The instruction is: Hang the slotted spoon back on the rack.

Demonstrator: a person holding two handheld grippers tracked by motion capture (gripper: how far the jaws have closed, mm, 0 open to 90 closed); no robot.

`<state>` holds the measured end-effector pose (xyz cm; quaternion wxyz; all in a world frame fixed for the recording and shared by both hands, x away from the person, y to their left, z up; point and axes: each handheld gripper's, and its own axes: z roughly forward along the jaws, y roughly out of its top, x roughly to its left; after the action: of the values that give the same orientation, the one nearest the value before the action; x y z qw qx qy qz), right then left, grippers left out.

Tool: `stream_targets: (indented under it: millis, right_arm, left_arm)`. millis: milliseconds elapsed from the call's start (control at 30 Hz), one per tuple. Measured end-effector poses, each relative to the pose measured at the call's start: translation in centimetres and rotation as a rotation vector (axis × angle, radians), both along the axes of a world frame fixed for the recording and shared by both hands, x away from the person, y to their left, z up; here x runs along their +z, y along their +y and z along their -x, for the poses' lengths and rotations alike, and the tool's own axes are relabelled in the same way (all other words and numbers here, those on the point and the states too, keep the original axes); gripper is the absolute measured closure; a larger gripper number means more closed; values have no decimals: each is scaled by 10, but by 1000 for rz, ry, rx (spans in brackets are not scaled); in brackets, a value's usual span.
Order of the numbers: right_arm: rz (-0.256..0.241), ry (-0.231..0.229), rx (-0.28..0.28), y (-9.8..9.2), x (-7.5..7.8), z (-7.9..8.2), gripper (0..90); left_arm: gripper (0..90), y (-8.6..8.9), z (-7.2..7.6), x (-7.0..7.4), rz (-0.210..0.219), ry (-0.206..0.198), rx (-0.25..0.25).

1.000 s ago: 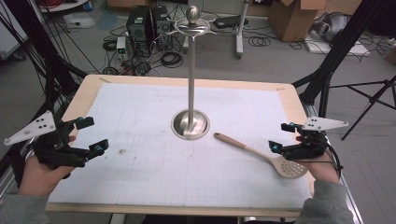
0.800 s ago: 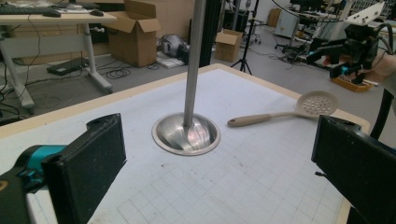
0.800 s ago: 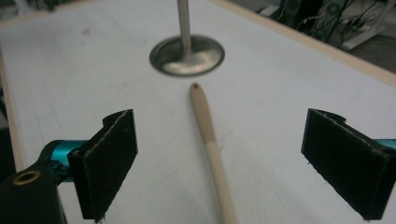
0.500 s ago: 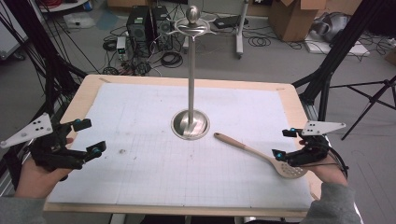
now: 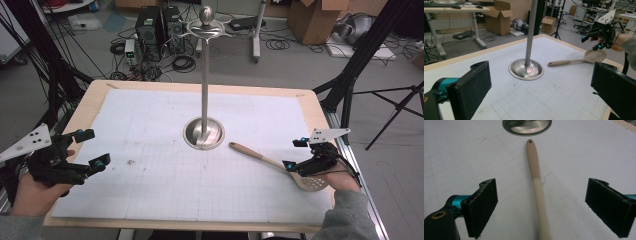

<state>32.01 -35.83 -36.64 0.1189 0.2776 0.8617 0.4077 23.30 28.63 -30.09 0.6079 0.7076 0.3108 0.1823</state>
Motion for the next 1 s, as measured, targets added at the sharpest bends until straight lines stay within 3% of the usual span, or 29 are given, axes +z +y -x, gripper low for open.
stream_targets:
  millis: [200, 433, 600, 700, 1000]
  right_arm:
    - [27, -2, 6, 3, -4, -7, 98]
    - [62, -7, 52, 12, -7, -11, 98]
    - [65, 5, 57, 12, -10, -13, 98]
    - [81, 20, 62, 14, -13, -15, 98]
    - [108, 48, 82, 17, -19, -20, 131]
  left_arm:
    - [33, 2, 2, -2, -5, 5, 8]
    - [33, 4, 3, -2, -8, -1, 4]
    - [33, 5, 2, -3, -5, 3, 6]
    - [33, 4, 3, -1, 24, 4, -6]
    - [33, -1, 2, -5, 2, 15, -12]
